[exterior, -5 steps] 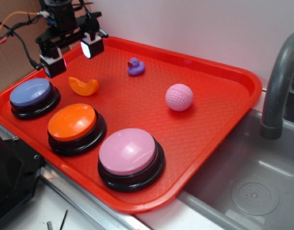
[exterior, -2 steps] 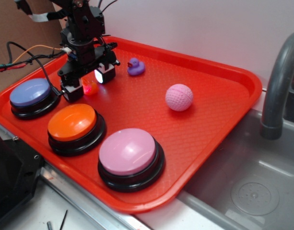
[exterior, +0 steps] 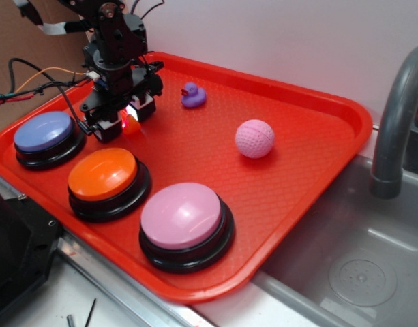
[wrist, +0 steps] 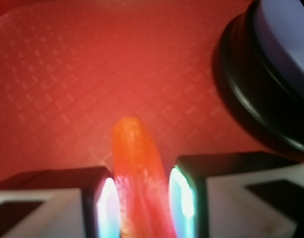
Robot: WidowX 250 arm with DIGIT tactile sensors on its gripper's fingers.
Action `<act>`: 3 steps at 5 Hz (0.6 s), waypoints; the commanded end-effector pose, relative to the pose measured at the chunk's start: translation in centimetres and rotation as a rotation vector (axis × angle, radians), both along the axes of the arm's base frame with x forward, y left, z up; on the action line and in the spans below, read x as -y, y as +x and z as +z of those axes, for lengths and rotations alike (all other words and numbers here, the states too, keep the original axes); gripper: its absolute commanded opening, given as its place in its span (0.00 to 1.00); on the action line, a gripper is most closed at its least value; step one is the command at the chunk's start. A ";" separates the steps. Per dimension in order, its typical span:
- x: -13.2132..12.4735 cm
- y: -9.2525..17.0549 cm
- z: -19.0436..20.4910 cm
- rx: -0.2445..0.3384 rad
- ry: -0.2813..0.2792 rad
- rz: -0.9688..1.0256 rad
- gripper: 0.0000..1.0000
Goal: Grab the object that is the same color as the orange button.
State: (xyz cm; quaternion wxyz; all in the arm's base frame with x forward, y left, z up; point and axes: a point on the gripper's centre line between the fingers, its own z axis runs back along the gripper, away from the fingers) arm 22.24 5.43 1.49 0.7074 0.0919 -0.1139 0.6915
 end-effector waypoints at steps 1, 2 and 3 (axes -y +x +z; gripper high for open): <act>0.0 -0.3 2.9 0.003 -0.013 -0.224 0.00; 0.1 0.7 5.5 0.011 -0.140 -0.457 0.00; 0.3 1.1 8.5 -0.026 -0.267 -0.646 0.00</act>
